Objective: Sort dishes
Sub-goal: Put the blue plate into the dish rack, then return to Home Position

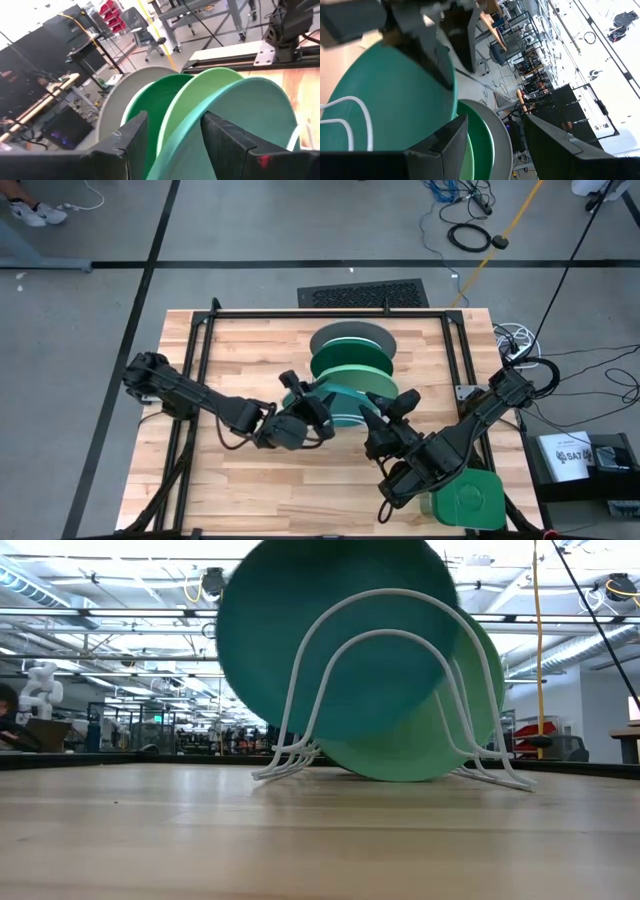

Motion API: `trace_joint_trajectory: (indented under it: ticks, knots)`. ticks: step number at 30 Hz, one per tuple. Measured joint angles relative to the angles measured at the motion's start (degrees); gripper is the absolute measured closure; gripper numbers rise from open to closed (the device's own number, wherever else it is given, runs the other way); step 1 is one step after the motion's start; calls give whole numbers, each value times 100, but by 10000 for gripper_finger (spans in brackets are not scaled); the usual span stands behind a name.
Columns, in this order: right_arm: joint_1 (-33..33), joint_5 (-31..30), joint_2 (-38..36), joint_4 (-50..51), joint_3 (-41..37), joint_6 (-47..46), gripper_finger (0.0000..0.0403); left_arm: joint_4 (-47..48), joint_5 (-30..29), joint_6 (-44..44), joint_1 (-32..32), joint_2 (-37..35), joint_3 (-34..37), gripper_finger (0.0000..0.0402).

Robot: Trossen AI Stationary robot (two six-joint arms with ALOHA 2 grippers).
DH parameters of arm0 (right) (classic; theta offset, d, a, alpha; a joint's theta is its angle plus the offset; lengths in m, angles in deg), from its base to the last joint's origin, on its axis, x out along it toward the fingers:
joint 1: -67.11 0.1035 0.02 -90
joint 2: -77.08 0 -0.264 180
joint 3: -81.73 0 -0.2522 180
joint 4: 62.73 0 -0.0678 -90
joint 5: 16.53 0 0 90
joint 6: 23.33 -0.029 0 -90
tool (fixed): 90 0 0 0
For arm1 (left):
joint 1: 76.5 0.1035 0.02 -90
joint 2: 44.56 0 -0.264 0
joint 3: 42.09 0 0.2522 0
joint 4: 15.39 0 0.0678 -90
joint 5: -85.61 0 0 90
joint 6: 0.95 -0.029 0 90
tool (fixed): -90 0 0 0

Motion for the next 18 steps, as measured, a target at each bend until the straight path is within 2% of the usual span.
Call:
trace_joint_trajectory:
  ticks: [4,8,15,18]
  knots:
    - [0,-71,0,-8,0,0,216,-215,249,-18,196,121,2,221]
    - [0,-74,0,-10,0,0,216,-291,754,27,375,132,2,221]
    - [0,-102,0,-9,0,0,216,-264,1642,673,628,163,2,207]
    - [0,-102,0,-9,0,0,216,-227,1788,1076,677,166,2,194]
